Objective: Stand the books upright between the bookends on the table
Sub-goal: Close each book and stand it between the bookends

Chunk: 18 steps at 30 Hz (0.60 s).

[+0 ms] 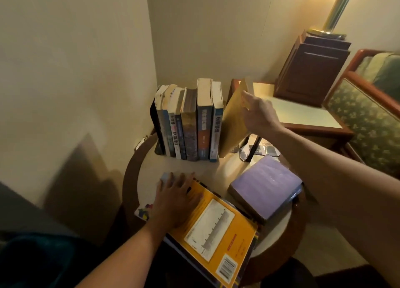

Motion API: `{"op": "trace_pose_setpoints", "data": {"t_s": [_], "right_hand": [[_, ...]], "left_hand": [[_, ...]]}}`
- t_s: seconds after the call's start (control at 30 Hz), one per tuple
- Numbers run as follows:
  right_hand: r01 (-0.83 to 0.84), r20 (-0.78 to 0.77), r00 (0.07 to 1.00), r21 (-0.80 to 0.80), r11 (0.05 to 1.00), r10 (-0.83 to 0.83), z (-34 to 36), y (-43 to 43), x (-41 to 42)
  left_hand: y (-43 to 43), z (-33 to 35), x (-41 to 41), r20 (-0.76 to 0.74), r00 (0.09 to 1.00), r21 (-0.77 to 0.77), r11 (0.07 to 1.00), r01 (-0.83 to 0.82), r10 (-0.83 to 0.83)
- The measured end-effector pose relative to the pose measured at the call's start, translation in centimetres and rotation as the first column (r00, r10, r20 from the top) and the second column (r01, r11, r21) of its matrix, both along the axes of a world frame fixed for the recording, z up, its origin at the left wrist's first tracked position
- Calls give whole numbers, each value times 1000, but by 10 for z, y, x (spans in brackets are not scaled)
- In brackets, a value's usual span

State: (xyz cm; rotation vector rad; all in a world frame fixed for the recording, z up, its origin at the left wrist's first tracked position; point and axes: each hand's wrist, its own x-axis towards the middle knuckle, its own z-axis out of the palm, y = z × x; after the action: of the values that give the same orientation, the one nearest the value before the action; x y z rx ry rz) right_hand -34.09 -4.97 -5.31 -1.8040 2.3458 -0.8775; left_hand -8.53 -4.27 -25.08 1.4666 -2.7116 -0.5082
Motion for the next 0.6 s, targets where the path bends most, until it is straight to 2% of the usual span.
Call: {"op": "trace_pose_setpoints", "data": {"t_s": [0.17, 0.27, 0.43, 0.6], "right_hand": [[-159, 113, 984, 225, 961, 136, 0, -23, 14], [-200, 150, 975, 297, 934, 161, -4, -24, 16], [-242, 30, 970, 185, 952, 241, -19, -19, 9], [-228, 22, 974, 81, 970, 227, -32, -23, 11]], "left_hand": [[1, 0, 1, -30, 1000, -38, 999, -4, 3], [1, 1, -1, -56, 998, -20, 1000, -20, 19], [0, -4, -1, -70, 997, -48, 998, -36, 32], [0, -6, -1, -77, 997, -69, 997, -35, 30]]}}
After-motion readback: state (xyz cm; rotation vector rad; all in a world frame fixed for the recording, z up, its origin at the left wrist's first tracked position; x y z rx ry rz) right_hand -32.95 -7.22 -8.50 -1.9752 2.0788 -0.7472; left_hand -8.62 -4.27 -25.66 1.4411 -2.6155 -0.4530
